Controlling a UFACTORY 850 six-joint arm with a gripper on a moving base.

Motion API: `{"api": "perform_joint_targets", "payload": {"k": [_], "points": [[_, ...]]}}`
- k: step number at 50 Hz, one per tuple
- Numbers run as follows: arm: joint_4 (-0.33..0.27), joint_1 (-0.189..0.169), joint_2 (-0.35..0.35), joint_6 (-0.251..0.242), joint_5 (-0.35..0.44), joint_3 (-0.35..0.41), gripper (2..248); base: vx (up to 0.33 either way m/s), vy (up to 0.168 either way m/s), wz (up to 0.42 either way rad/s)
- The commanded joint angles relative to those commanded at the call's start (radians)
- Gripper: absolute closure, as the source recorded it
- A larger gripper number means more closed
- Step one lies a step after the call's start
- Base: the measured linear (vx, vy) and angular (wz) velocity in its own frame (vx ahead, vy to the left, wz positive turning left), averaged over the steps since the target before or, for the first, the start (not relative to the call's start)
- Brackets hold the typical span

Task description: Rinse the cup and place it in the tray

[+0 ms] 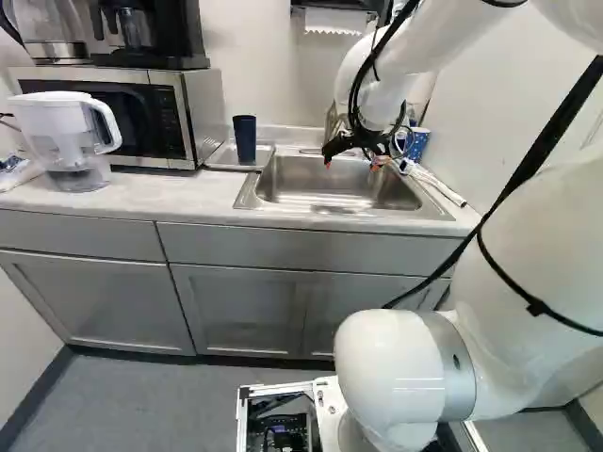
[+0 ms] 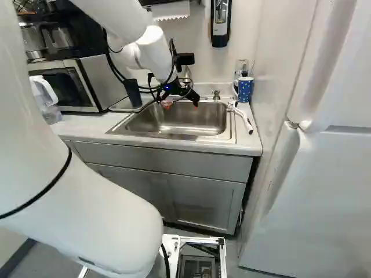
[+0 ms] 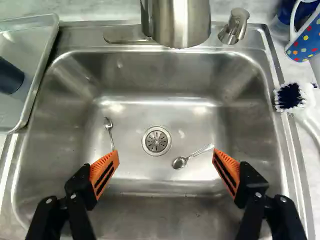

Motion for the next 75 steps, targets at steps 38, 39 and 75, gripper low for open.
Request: {"api": "perform_joint_targets", "payload": {"k": [38, 39, 75], "points": [[0.0, 0.0, 0.0, 0.0, 0.0, 0.0, 3, -0.03, 0.009, 0.002], [0.0, 0.0, 0.0, 0.0, 0.0, 0.0, 3, -0.043, 0.011, -0.001], [0.0, 0.0, 0.0, 0.0, 0.0, 0.0, 3, -0.073, 0.026, -0.003]]}}
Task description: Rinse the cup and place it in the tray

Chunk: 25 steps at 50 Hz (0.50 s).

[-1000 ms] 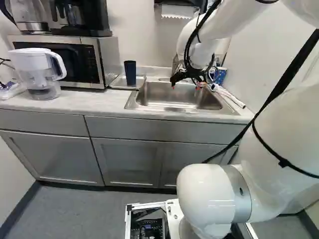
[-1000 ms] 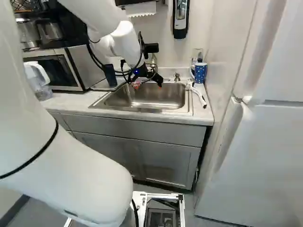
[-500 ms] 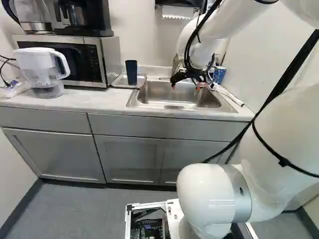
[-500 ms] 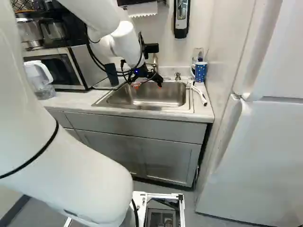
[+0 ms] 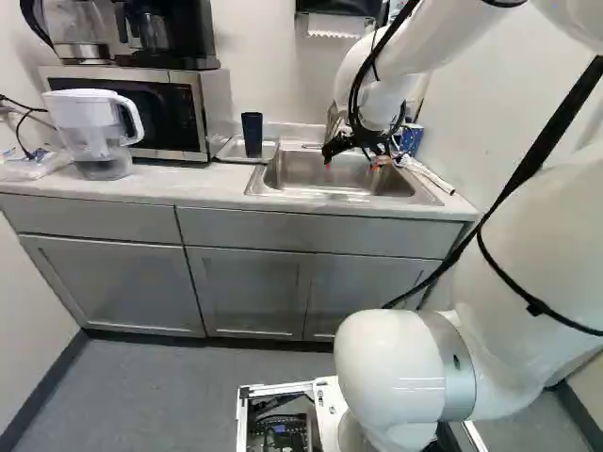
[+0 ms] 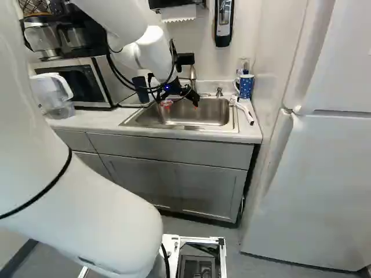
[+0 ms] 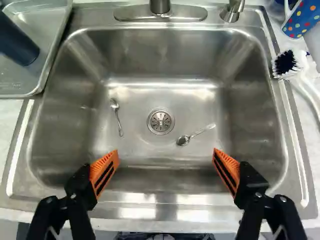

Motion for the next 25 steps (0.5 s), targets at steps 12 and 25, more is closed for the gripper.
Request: {"api": "perform_joint_targets", "payload": {"k": [12, 25], "points": [[0.0, 0.0, 0.0, 0.0, 0.0, 0.0, 3, -0.108, 0.039, -0.005], [0.0, 0.0, 0.0, 0.0, 0.0, 0.0, 3, -0.125, 0.044, -0.003]]}}
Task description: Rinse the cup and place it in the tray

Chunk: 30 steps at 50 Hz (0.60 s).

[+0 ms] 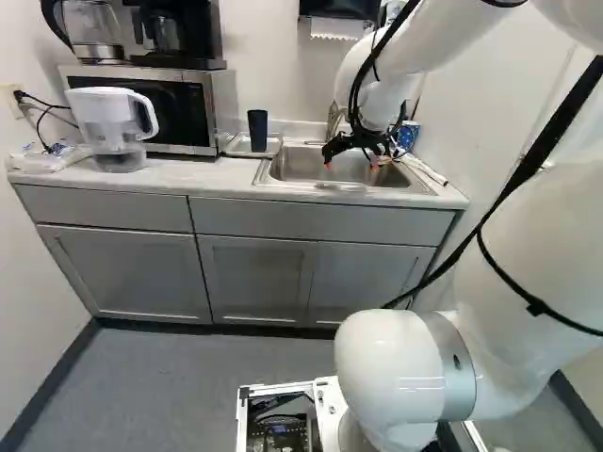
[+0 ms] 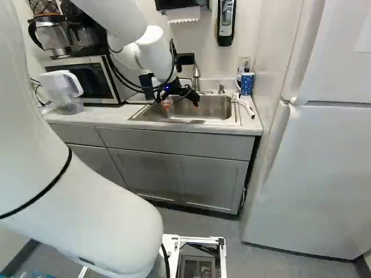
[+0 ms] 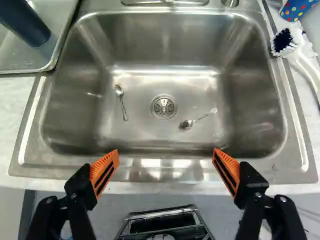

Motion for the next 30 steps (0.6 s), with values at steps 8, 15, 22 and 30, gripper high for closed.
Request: {"api": "perform_joint_targets", "payload": {"k": [8, 15, 22, 30], "points": [[0.0, 0.0, 0.0, 0.0, 0.0, 0.0, 3, -0.127, 0.045, -0.011], [0.0, 0.0, 0.0, 0.0, 0.0, 0.0, 3, -0.126, 0.023, -0.131], [0.0, 0.0, 0.0, 0.0, 0.0, 0.0, 3, -0.117, 0.009, -0.158], [0.0, 0.0, 0.0, 0.0, 0.0, 0.0, 3, -0.117, 0.01, -0.159]]}}
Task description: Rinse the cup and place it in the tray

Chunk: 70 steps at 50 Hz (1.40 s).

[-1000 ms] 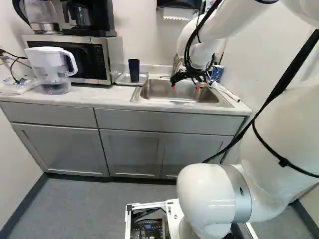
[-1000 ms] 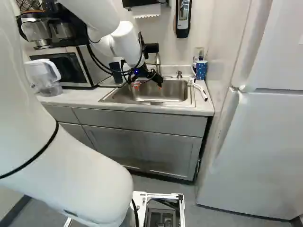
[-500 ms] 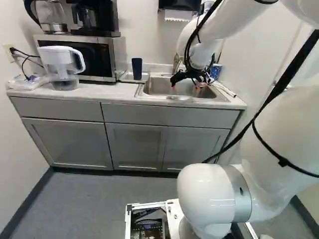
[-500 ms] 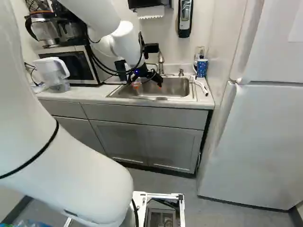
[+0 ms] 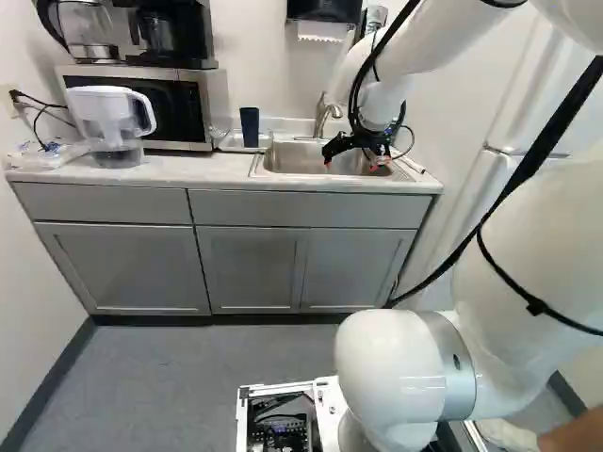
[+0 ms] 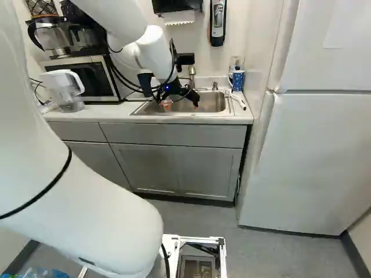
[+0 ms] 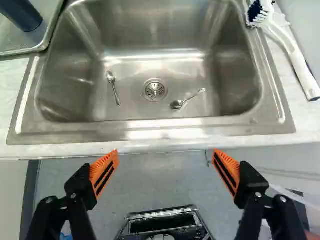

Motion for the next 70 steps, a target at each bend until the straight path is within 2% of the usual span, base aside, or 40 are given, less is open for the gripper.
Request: {"api": "perform_joint_targets", "payload": {"k": [70], "points": [[0.0, 0.0, 0.0, 0.0, 0.0, 0.0, 3, -0.108, 0.03, -0.017]]}}
